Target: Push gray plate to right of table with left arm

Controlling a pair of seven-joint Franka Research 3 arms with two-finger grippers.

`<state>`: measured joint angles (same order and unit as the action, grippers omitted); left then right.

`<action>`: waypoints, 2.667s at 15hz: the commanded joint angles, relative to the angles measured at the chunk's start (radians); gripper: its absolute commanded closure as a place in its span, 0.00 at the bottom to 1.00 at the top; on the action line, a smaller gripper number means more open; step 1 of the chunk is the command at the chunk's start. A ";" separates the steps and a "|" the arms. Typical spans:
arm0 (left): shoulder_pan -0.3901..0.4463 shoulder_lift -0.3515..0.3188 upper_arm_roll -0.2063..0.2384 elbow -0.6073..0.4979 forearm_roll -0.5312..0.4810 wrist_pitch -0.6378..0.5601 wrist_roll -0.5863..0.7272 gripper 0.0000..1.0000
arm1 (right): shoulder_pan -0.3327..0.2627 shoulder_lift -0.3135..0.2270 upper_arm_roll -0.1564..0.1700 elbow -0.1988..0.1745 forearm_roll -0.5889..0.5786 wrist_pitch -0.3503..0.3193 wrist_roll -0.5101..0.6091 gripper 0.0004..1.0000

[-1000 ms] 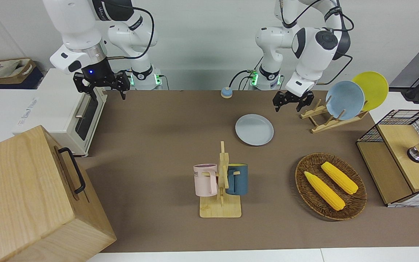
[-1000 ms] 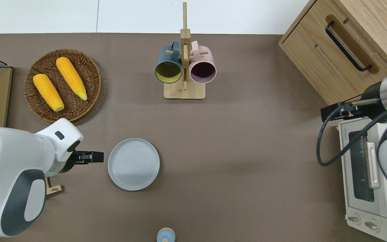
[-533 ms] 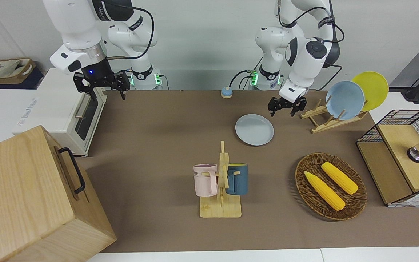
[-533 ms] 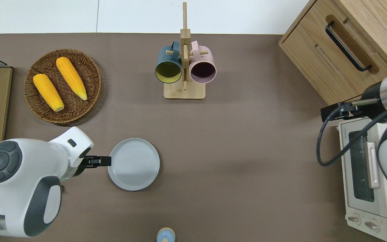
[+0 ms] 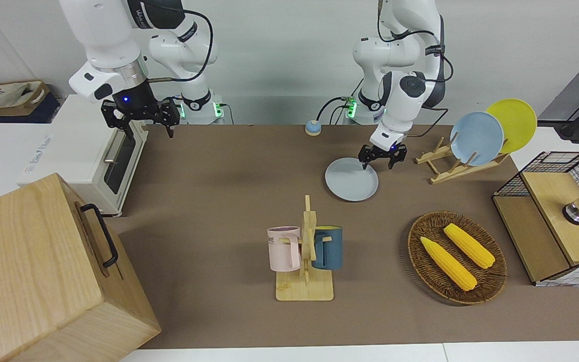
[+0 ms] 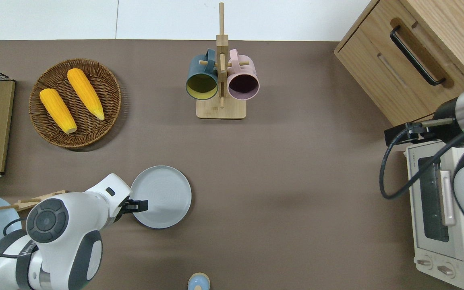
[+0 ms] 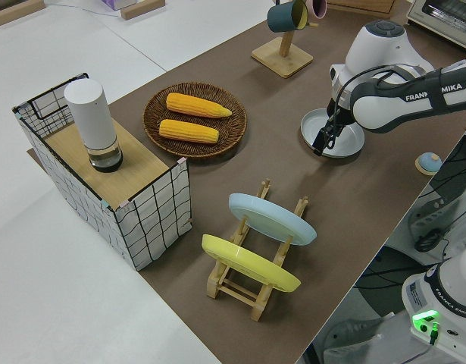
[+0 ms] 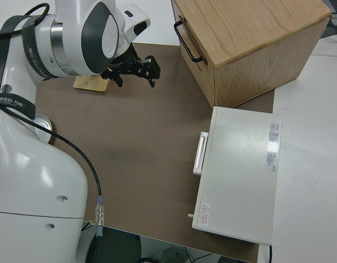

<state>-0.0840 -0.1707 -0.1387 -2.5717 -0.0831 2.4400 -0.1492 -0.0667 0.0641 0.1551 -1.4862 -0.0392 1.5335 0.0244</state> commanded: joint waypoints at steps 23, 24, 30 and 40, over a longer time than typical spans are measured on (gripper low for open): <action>-0.023 0.077 0.007 -0.013 -0.012 0.097 -0.018 1.00 | -0.001 -0.006 0.000 0.001 0.007 -0.010 0.005 0.02; -0.026 0.079 0.007 -0.012 -0.012 0.097 -0.026 1.00 | -0.001 -0.006 0.000 0.001 0.007 -0.010 0.003 0.02; -0.180 0.169 -0.004 0.041 -0.012 0.140 -0.226 1.00 | -0.001 -0.006 0.000 0.001 0.007 -0.010 0.005 0.02; -0.470 0.341 -0.004 0.281 0.002 0.139 -0.615 1.00 | -0.001 -0.006 0.000 0.001 0.007 -0.010 0.005 0.02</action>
<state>-0.4972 0.0868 -0.1518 -2.3644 -0.0947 2.5649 -0.6892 -0.0667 0.0641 0.1551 -1.4862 -0.0392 1.5335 0.0244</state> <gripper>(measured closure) 0.987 0.013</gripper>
